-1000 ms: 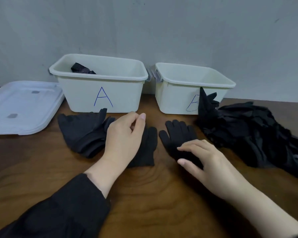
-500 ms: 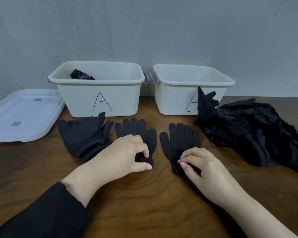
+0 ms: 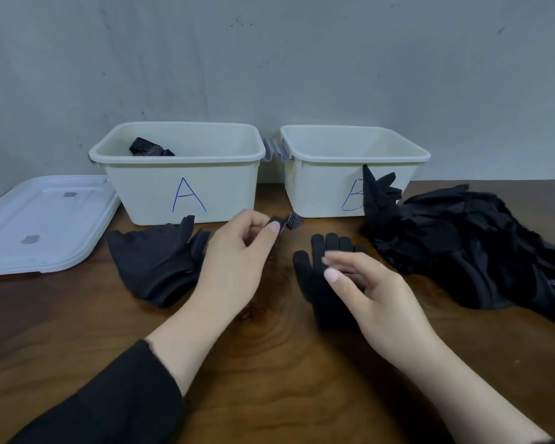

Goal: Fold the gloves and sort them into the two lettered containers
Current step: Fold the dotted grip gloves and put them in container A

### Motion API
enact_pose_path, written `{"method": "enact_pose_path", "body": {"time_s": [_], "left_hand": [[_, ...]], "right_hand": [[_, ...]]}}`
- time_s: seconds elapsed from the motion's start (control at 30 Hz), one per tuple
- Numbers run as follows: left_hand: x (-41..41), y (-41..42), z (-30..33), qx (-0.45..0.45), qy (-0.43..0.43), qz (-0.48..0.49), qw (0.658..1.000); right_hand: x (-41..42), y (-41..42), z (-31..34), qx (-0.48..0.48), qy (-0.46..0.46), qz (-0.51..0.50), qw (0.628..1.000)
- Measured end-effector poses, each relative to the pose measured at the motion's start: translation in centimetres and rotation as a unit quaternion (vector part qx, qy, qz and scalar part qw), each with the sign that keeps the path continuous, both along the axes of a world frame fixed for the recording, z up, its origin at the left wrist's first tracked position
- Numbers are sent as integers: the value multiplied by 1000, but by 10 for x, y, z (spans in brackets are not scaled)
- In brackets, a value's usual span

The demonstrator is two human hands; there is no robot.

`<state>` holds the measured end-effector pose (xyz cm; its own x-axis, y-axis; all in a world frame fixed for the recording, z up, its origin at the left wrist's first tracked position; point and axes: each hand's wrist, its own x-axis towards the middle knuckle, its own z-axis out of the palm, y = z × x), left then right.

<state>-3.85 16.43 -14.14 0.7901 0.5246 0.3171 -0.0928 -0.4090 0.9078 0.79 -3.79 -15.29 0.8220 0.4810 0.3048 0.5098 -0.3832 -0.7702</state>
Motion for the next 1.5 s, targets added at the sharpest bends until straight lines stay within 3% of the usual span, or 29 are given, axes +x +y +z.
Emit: {"method": "enact_pose_path", "body": {"time_s": [0.1, 0.23, 0.33, 0.47, 0.6, 0.8, 0.9, 1.0, 1.1, 1.17, 1.3, 1.5], "left_hand": [[7, -20, 13, -94, -7, -59, 994], [3, -26, 8, -42, -16, -136, 990], [-4, -7, -8, 14, -78, -74, 994], [-5, 11, -23, 37, -22, -35, 998], [-3, 7, -25, 82, -22, -33, 996], [-2, 9, -25, 78, -8, -29, 997], [-2, 9, -24, 55, -10, -21, 998], [-2, 8, -24, 60, -6, -24, 998], [2, 8, -27, 109, 8, -47, 993], [6, 6, -32, 159, 50, -90, 982], [10, 1, -41, 279, 153, -186, 929], [9, 0, -44, 347, 166, -208, 899]], "right_hand": [[2, 24, 18, 73, 118, 43, 989], [12, 41, 32, 141, 165, -29, 976], [37, 29, 52, 62, 100, -76, 990], [65, 12, 104, -2, 67, -36, 997], [81, 13, 129, -140, 30, -21, 989], [94, 18, 141, -94, -94, -77, 988], [81, 11, 127, -50, -140, -68, 987], [54, -4, 67, -115, -157, -26, 980], [27, -25, -5, -170, -122, 55, 976], [14, -34, -29, -170, -78, 54, 981], [10, -37, -38, -140, -75, 36, 987], [7, -39, -38, -167, -130, 57, 976]]}}
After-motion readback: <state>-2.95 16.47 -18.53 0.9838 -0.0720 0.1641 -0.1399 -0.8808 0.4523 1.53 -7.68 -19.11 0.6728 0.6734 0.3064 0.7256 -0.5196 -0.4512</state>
